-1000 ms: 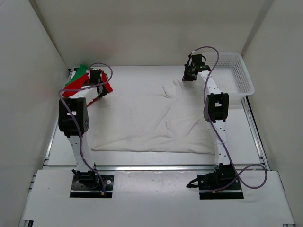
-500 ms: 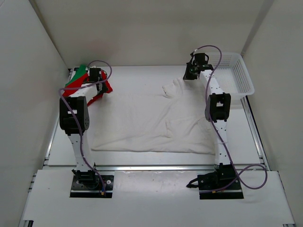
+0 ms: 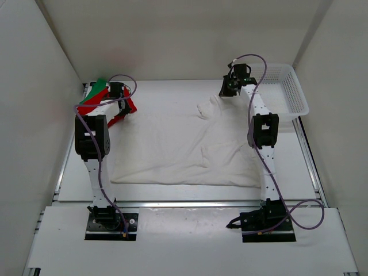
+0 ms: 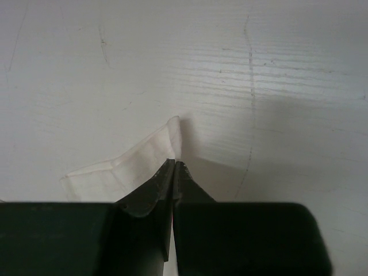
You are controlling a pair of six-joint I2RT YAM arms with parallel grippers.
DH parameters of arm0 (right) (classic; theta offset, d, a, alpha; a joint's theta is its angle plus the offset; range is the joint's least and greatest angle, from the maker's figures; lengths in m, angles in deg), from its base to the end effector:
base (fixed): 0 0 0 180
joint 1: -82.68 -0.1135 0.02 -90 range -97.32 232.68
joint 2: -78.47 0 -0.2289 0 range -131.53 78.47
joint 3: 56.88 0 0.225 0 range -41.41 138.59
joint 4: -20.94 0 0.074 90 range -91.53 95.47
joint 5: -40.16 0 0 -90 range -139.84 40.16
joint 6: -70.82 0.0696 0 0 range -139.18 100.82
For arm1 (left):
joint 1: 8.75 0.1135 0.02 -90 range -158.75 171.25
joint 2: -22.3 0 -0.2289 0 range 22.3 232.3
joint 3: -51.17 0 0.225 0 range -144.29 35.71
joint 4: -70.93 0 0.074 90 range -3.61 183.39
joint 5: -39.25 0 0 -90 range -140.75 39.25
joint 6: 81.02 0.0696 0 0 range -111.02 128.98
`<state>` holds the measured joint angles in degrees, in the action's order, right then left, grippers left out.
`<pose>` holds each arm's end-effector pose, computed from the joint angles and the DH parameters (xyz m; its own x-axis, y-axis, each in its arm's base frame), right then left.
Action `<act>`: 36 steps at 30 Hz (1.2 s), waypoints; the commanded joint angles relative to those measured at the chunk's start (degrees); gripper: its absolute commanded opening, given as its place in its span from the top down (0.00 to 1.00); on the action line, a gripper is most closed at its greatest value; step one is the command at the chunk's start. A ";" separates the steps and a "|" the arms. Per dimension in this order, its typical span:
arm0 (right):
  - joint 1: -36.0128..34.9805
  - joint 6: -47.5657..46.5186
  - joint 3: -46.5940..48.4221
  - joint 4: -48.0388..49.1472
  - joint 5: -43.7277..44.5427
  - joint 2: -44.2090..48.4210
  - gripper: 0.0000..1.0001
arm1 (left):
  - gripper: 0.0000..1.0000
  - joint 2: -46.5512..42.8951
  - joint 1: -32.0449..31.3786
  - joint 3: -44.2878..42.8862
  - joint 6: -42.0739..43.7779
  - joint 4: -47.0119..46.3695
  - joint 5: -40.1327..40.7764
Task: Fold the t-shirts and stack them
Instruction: Grap the side of the flattened tshirt furthest away from the robot with both arms
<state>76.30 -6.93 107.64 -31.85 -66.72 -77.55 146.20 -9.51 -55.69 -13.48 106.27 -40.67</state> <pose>0.5466 0.0815 0.1416 -0.7446 0.1210 -0.6565 -0.1585 0.9232 0.3500 0.4499 0.0062 0.1247 -0.6961 -0.3669 -0.6171 -0.3892 0.9151 -0.1051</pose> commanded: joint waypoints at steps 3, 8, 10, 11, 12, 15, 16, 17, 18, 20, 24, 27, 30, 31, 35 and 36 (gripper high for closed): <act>0.04 0.49 2.91 0.41 -1.13 2.13 1.00 | 0.89 -0.94 -0.12 -0.90 -0.31 0.25 0.02; 0.22 -0.38 3.00 -1.09 -0.34 3.18 1.00 | 0.91 -2.69 0.23 0.42 -1.62 0.16 -0.86; 0.31 -0.65 4.22 -2.66 -0.08 3.71 1.00 | 0.95 -3.74 0.23 1.30 -1.19 -1.24 -1.82; 0.39 -0.13 4.14 -3.28 -0.08 4.06 1.00 | 0.98 -4.62 0.05 2.00 -1.45 -1.42 -1.83; 0.22 -0.38 4.58 -4.33 -0.17 4.67 1.00 | 1.00 -4.89 -0.12 1.92 -1.19 -1.25 -1.48; 0.57 -0.48 4.93 -6.35 0.71 6.34 1.00 | 1.00 -6.91 -0.30 3.23 -1.18 -2.30 -1.56; 0.66 -0.91 4.93 -7.32 0.97 6.87 1.00 | 1.00 -7.78 -0.21 4.11 -1.27 -3.17 -2.26; 0.48 -0.83 5.02 -7.94 1.59 7.75 1.00 | 1.00 -8.66 -0.39 4.73 -1.36 -3.53 -2.44; 0.66 -1.17 4.50 -9.07 2.29 8.97 1.00 | 1.00 -9.37 -0.21 5.00 -1.80 -3.62 -2.79; 0.66 -1.87 3.80 -10.14 3.08 10.56 1.00 | 1.00 -10.42 0.49 5.96 -2.32 -3.88 -3.84; 1.10 -2.06 0.89 -12.24 2.65 13.55 1.00 | 1.00 -13.24 0.58 9.82 -4.87 -5.81 -6.57; 0.49 -2.58 0.01 -16.99 3.69 15.13 1.00 | 1.00 -15.08 0.58 12.28 -5.67 -6.87 -7.71; 0.13 -3.20 -4.81 -19.28 5.72 18.64 1.00 | 1.00 -16.84 2.77 14.22 -5.67 -7.40 -8.42; 0.39 -2.94 -5.78 -19.63 5.46 19.87 1.00 | 1.00 -17.54 3.30 15.10 -5.67 -7.40 -8.94; 0.40 -3.46 -19.79 -16.84 5.89 28.46 1.00 | 1.00 -18.43 4.62 16.07 -5.40 -6.52 -9.47; -0.04 -3.81 -28.82 -12.38 6.59 31.19 1.00 | 1.00 -19.04 4.97 16.25 -5.32 -6.08 -9.65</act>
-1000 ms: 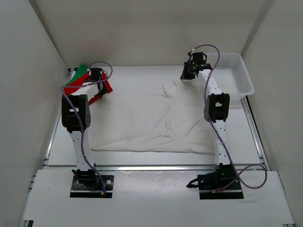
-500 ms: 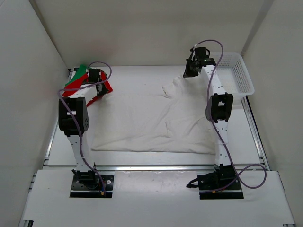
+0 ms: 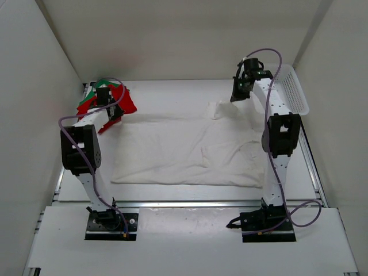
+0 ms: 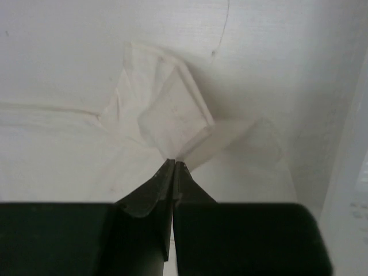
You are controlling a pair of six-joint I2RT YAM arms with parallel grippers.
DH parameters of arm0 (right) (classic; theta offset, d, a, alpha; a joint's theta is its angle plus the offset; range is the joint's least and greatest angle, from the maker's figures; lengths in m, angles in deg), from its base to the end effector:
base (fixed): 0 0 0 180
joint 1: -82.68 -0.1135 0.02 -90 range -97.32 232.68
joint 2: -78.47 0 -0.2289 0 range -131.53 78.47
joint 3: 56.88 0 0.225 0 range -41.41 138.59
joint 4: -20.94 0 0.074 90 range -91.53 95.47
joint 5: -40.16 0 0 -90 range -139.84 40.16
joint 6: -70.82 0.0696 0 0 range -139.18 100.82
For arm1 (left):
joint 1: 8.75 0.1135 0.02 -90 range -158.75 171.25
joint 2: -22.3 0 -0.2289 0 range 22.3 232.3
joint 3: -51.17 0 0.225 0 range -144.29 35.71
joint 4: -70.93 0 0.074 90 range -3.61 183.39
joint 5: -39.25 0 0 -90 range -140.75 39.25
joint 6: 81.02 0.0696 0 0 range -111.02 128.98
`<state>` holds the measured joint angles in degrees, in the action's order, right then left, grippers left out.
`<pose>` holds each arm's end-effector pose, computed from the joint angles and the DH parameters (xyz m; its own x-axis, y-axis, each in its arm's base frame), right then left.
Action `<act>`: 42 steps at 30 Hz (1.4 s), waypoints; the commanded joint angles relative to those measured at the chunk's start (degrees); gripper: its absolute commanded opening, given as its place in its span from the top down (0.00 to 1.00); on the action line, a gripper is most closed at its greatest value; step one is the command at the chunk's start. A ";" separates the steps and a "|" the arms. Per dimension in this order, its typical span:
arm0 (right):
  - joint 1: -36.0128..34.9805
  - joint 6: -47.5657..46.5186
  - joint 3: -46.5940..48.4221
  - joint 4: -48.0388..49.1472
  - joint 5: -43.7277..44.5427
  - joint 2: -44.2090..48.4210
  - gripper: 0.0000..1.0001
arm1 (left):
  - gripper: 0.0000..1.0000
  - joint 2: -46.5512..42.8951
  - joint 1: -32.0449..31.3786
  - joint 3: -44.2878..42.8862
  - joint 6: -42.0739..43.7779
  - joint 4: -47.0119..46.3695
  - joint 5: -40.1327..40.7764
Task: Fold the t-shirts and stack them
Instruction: Grap the side of the flattened tshirt furthest away from the robot with both arms, then fold the other side of the tshirt into a rectangle
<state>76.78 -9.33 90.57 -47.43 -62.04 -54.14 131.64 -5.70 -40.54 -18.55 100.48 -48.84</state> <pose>0.4728 0.0637 0.2254 -0.8267 0.0827 -0.5566 -0.0853 0.9593 0.2691 0.4071 0.0240 0.1560 -0.6145 -0.4954 -0.6140 -0.4058 0.8659 -0.2925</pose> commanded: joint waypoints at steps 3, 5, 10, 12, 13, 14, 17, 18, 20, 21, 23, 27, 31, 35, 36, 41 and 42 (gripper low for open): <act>0.17 1.66 -37.23 19.01 -0.43 26.48 1.00 | 1.00 -4.84 0.82 0.93 1.50 0.58 0.19; 0.88 2.02 -44.60 21.26 -0.36 30.73 1.00 | 1.00 -5.89 1.34 1.45 1.87 1.03 1.16; 1.14 3.42 -56.80 25.12 0.61 40.48 1.00 | 1.00 -9.14 2.84 6.63 1.34 0.15 0.90; 1.85 3.95 -61.13 26.71 0.69 44.09 1.00 | 1.00 -11.94 3.71 9.87 0.55 -1.60 0.38; 2.46 4.39 -63.14 27.32 0.69 46.37 1.00 | 1.00 -12.48 4.50 11.28 0.72 -2.22 0.98; 3.42 4.22 -64.73 27.50 0.69 47.18 1.00 | 1.00 -13.70 4.51 11.73 0.55 -2.66 1.60; 5.18 4.56 -69.48 28.38 0.87 52.62 1.00 | 1.00 -15.55 4.51 14.28 0.46 -3.01 2.04; 5.54 5.00 -71.58 28.47 0.70 54.81 1.00 | 1.00 -16.69 4.16 14.63 0.28 -2.93 2.91; 5.80 5.44 -75.36 29.43 0.43 59.03 1.00 | 1.00 -18.54 3.90 17.00 0.81 -3.27 4.32; 7.37 5.79 -77.82 30.13 -0.09 60.88 0.99 | 1.00 -20.29 4.07 18.49 0.81 -3.97 4.50; 9.04 6.59 -81.25 30.75 -1.23 63.60 1.00 | 1.00 -22.49 5.12 20.51 0.29 -4.50 4.16; 10.37 7.47 -85.31 31.81 -2.99 67.05 1.00 | 1.00 -28.55 3.56 24.39 -0.34 -4.51 4.85; 6.88 7.82 -86.11 33.39 -2.48 66.18 1.00 | 1.00 -33.21 2.31 26.49 0.28 -4.59 6.17; 0.10 9.83 -83.82 37.50 1.39 59.41 0.95 | 1.00 -33.75 3.02 27.11 1.51 -3.89 5.73; -0.26 10.97 -84.25 38.39 1.48 57.75 0.92 | 1.00 -33.93 3.45 28.34 1.43 -4.67 6.08; 0.70 12.12 -84.08 44.81 3.68 49.93 0.80 | 1.00 -32.88 3.01 29.41 1.34 -5.21 5.38; 1.75 11.60 -84.60 45.86 2.72 49.13 0.79 | 1.00 -32.35 2.67 29.40 1.42 -5.56 5.38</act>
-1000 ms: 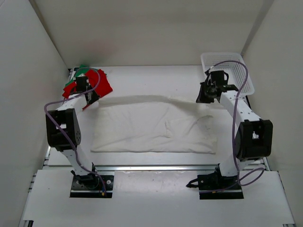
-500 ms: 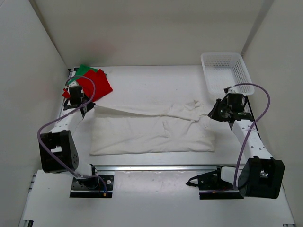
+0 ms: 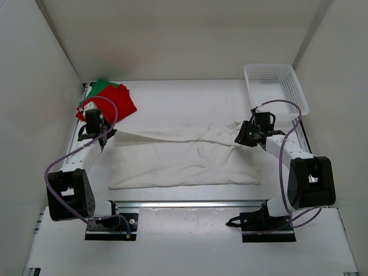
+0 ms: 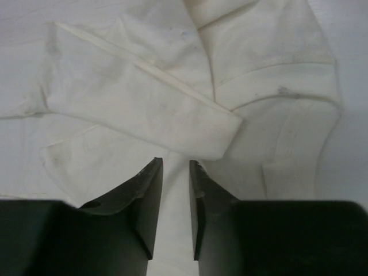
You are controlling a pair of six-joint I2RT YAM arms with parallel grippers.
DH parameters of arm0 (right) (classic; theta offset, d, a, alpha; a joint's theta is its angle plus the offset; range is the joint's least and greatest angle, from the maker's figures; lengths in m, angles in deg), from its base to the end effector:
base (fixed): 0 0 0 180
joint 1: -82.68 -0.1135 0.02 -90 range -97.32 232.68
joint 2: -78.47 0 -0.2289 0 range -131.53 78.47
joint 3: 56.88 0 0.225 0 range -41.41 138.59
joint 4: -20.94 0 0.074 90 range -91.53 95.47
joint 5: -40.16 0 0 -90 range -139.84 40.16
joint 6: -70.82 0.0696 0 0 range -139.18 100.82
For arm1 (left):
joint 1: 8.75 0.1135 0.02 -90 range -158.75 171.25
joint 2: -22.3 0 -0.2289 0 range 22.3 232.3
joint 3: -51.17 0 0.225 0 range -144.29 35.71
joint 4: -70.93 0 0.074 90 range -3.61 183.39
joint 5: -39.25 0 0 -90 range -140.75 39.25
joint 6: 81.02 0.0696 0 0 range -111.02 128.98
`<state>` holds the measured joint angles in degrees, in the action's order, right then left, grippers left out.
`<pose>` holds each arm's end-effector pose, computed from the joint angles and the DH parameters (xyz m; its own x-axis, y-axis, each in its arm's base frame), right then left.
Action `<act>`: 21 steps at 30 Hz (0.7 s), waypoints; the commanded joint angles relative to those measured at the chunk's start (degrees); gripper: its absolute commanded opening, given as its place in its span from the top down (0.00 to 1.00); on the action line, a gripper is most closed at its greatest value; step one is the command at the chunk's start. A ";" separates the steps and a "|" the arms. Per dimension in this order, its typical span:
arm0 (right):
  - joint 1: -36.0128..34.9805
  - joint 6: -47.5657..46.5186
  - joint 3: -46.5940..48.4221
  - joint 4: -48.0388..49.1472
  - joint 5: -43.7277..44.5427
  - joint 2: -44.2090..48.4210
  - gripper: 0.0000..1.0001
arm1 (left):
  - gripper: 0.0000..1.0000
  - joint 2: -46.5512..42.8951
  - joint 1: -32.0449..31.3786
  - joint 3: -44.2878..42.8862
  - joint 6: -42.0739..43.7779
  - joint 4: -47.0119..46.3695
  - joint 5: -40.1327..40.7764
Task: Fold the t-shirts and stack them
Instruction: Fold the other side of the tshirt into a rectangle
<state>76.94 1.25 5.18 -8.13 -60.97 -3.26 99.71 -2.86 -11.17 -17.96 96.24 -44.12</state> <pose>0.2900 0.0427 0.1573 -0.7794 0.2659 -0.5673 0.0504 0.9292 0.3662 0.2940 0.0384 0.1857 -0.4887 -0.5028 -0.7130 -0.4608 0.8427 -0.2784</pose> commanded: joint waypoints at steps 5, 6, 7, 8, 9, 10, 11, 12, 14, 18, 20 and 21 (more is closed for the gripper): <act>1.79 1.20 -0.63 10.27 1.10 -2.03 0.69 | 1.00 0.73 -1.32 0.11 0.92 -2.20 0.31; 1.87 0.41 0.25 9.48 2.51 -2.72 0.69 | 1.00 0.73 -1.32 0.38 0.75 -2.37 0.14; 2.22 0.32 0.34 9.30 3.83 -2.82 0.68 | 1.00 0.90 -0.80 0.20 0.92 -2.38 0.05; 3.18 0.84 -0.26 9.30 2.80 -3.43 0.69 | 1.00 0.82 -0.97 0.55 0.66 -2.55 -0.13; 4.49 1.71 -0.36 9.73 1.31 -3.87 0.69 | 1.00 1.34 -0.88 0.21 0.83 -2.73 -0.39; 5.12 2.94 -0.97 9.74 1.55 -3.87 0.70 | 1.00 1.52 -0.97 0.20 0.49 -2.64 -0.83; 5.38 2.87 -1.84 9.91 2.08 -3.87 0.70 | 1.00 1.43 -1.06 -0.15 0.31 -2.64 -0.92; 5.65 2.95 -2.46 10.70 2.43 -3.44 0.69 | 1.00 1.43 -0.97 -0.41 0.48 -2.55 -0.92; 5.65 3.39 -3.08 11.67 1.82 -3.43 0.69 | 1.00 2.31 -1.58 -1.02 0.66 -2.37 -0.22; 7.58 4.27 -1.94 11.85 -1.34 -5.62 0.68 | 1.00 2.49 -1.58 -1.20 0.57 -2.37 -0.22; 7.32 4.80 -1.94 12.37 -2.14 -6.59 0.68 | 1.00 2.84 -1.58 -1.20 0.66 -2.46 -0.31; 7.15 5.23 -1.42 12.81 -2.74 -6.86 0.67 | 1.00 3.10 -1.58 -0.59 0.75 -2.38 -0.39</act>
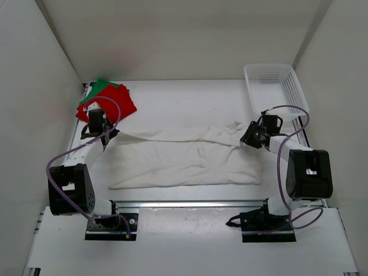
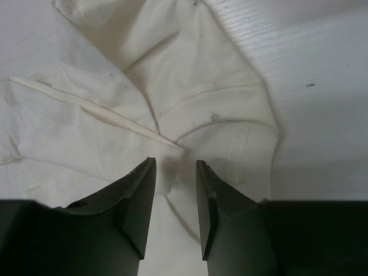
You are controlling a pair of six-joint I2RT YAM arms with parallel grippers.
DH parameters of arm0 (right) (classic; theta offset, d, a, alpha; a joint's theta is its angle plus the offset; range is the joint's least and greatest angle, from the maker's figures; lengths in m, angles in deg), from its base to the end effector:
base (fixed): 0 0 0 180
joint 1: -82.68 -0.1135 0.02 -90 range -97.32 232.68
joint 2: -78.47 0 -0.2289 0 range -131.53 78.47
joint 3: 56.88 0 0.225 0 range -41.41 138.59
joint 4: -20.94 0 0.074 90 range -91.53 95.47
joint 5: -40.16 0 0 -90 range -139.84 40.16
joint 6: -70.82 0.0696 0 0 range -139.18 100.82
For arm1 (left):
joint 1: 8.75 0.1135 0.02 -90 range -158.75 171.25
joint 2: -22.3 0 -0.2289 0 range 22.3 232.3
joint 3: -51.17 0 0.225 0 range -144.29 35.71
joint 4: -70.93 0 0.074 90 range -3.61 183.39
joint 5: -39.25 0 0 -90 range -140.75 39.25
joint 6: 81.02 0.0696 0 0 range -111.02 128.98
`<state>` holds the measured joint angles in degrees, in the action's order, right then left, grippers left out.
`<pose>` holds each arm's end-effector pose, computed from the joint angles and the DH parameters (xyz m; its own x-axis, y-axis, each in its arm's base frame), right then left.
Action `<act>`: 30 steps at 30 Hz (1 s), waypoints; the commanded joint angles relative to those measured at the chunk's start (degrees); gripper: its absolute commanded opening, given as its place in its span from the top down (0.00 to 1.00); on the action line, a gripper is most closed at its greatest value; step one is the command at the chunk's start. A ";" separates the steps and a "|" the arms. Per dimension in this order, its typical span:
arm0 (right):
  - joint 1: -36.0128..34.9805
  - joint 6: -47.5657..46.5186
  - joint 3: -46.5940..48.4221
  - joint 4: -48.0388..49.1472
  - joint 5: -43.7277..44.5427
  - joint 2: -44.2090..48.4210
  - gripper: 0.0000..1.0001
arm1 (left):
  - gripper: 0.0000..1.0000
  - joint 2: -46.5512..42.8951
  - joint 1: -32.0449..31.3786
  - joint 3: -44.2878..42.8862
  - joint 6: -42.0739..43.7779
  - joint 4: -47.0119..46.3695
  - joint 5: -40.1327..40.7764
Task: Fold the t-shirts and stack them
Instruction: Fold the other side of the tshirt into a rectangle
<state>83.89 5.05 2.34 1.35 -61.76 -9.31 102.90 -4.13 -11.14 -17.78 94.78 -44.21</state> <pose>0.3038 0.0080 0.1288 -0.7272 0.4170 -0.5453 0.1988 0.8882 0.4141 0.3008 0.0323 0.1727 -0.5232 -0.4911 -0.6965 -0.4477 0.8538 -0.2656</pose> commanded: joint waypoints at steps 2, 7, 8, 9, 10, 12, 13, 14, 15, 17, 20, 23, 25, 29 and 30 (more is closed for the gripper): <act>0.02 2.31 1.60 3.59 -2.67 -1.24 0.67 | 1.00 -0.18 -0.05 -0.88 0.40 -1.17 -0.48; 0.11 3.19 1.43 5.95 -3.89 -2.30 0.69 | 1.00 0.09 -0.05 -1.40 0.57 -1.17 -0.65; 0.19 3.28 1.60 5.97 -4.07 -2.47 0.70 | 1.00 0.26 -0.14 -1.49 0.75 -0.91 -0.31; 0.11 3.37 1.78 5.97 -3.90 -2.74 0.72 | 1.00 0.35 -0.31 -1.32 1.01 -1.00 -0.22; 0.11 3.54 1.61 5.79 -4.33 -3.78 0.74 | 1.00 0.26 0.12 -1.49 0.75 -1.00 -0.22; 0.28 3.28 2.39 5.79 -4.42 -3.70 0.77 | 1.00 0.35 0.12 -1.49 0.49 -0.74 -0.31; 0.19 3.19 2.05 6.14 -3.99 -3.62 0.82 | 1.00 0.26 0.30 -1.66 0.57 -0.91 -0.39; -0.07 2.93 1.52 6.32 -2.85 -3.10 0.85 | 1.00 0.35 -0.22 -1.40 0.66 -1.09 -0.22; -0.59 3.02 1.52 6.84 -2.32 -2.92 0.87 | 1.00 0.52 0.12 -1.49 0.75 -1.17 -0.13; -0.86 2.49 2.13 7.02 -2.05 -3.27 0.99 | 1.00 0.52 -0.32 -1.31 0.57 -1.00 -0.22; -1.03 2.67 0.99 8.34 -1.70 -0.91 1.00 | 1.00 0.44 0.12 -1.22 0.48 -1.35 -0.49; -2.79 1.88 -0.15 8.60 1.10 4.09 1.00 | 1.00 0.00 0.21 -1.75 0.57 -0.56 -0.39; -3.24 1.44 -1.46 8.25 1.99 8.04 1.00 | 1.00 0.17 0.82 -2.01 0.14 -0.65 -0.57; -1.57 0.47 -2.35 4.75 2.00 15.80 1.00 | 1.00 -0.18 1.71 -2.98 -1.19 -0.04 -2.85; -1.30 0.38 -2.26 4.21 1.99 17.20 0.99 | 1.00 -0.61 1.88 -3.07 -1.19 0.40 -2.77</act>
<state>81.33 6.91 0.39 5.50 -61.58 4.08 103.64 -3.02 -11.62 -18.22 95.13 -45.54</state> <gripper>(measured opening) 0.020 0.112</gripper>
